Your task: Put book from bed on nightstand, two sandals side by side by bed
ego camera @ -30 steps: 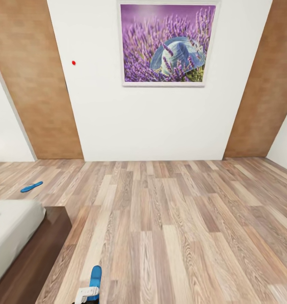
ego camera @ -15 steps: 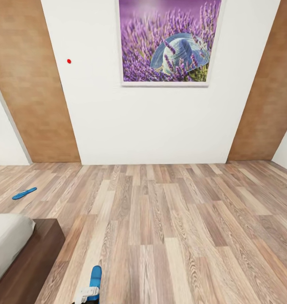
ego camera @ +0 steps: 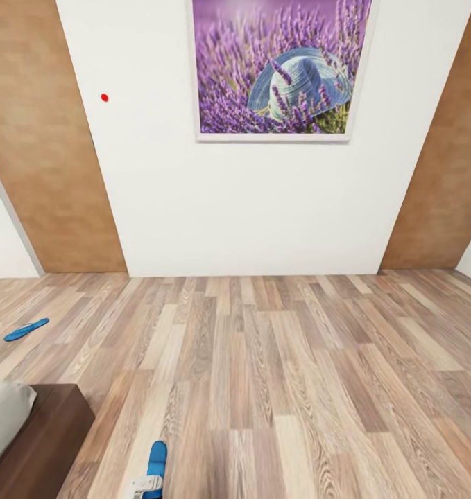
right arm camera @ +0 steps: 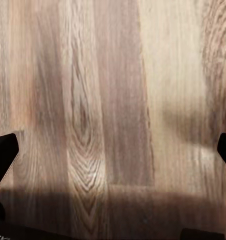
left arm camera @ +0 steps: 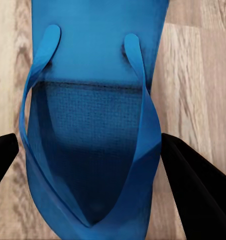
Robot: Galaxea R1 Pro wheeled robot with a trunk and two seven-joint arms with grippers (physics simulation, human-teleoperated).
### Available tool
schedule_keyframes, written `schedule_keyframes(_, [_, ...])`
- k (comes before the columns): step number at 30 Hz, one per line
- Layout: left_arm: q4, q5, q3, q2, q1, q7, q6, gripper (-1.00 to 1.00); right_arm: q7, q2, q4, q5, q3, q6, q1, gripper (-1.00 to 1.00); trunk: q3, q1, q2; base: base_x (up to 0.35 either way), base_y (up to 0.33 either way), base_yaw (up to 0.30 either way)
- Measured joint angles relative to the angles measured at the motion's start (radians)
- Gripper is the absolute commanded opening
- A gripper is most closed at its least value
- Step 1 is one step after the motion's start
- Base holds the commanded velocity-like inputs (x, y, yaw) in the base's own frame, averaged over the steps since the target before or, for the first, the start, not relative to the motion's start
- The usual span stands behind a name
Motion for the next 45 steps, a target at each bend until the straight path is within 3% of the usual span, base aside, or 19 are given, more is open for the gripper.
schedule_keyframes(45, [0.000,0.001,0.000,0.000,0.000,0.000,0.000,-1.00,0.001,0.000,0.000,-0.001,0.000,0.000,0.000,1.00,0.000,0.000,0.000,0.316,0.000,0.014])
